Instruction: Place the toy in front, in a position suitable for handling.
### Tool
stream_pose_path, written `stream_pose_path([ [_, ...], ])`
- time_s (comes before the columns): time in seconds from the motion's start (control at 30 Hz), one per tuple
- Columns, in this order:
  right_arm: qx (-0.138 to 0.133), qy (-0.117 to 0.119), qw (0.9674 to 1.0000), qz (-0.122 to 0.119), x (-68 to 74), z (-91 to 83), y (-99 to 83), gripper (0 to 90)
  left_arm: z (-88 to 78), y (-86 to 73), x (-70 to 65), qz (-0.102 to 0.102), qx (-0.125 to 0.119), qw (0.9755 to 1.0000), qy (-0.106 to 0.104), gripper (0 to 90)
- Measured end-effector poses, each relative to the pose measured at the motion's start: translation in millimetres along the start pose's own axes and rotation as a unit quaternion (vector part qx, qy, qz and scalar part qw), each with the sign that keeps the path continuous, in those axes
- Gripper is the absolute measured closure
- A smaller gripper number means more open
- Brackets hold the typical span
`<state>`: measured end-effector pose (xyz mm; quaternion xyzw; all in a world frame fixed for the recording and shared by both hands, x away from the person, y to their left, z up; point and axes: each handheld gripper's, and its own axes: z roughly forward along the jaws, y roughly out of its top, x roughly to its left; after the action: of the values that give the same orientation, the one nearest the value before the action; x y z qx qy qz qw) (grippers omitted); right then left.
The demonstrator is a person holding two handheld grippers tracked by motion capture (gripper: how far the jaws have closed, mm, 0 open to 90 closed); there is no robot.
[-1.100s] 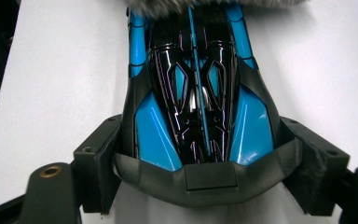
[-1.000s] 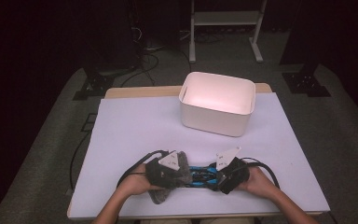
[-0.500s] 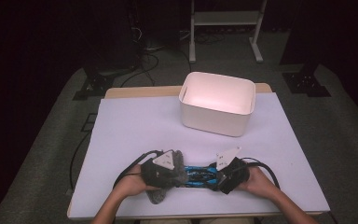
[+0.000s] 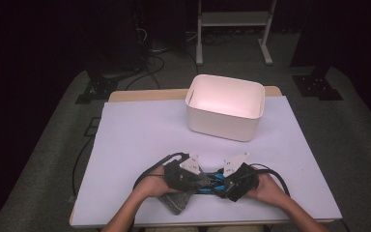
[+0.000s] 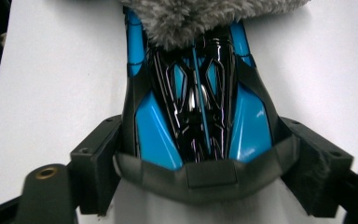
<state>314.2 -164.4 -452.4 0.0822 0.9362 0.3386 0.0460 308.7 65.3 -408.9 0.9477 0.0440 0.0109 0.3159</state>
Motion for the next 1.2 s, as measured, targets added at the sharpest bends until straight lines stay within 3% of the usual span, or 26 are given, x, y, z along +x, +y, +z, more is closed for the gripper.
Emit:
stream_pose_path([
  [0.2, -0.005, 0.001, 1.0000, 0.003, 1.4, -6.9, -3.6, 18.3, 0.5, 0.4, 1.0, -0.002, 0.000, 1.0000, -0.005, 77.3],
  [0.43, -0.014, -0.007, 0.9999, -0.003, 1.2, -6.2, -4.9, 22.1, 1.0, 5.8, -1.7, 0.013, 0.009, 0.9999, 0.001, 77.1],
  [0.57, -0.017, -0.012, 0.9998, -0.004, 2.6, -4.9, -4.5, 22.2, 5.7, 17.6, -2.8, 0.025, 0.010, 0.9996, -0.004, 77.4],
  [0.67, -0.019, -0.014, 0.9997, -0.003, 3.6, -3.8, -3.8, 22.2, 16.0, 35.9, -5.9, 0.045, 0.004, 0.9988, -0.017, 77.3],
  [0.83, -0.022, -0.013, 0.9997, -0.004, 3.9, -2.5, -3.3, 22.3, 37.3, 46.7, -6.2, 0.054, 0.015, 0.9979, -0.032, 77.4],
  [1.1, -0.023, -0.010, 0.9997, -0.006, 3.8, -2.1, -3.2, 22.3, 29.6, 42.4, -2.2, 0.047, 0.017, 0.9982, -0.032, 77.8],
  [1.2, -0.024, -0.011, 0.9996, -0.005, 3.7, -1.8, -3.2, 22.3, 23.3, 36.9, 2.0, 0.036, 0.012, 0.9989, -0.028, 77.8],
])
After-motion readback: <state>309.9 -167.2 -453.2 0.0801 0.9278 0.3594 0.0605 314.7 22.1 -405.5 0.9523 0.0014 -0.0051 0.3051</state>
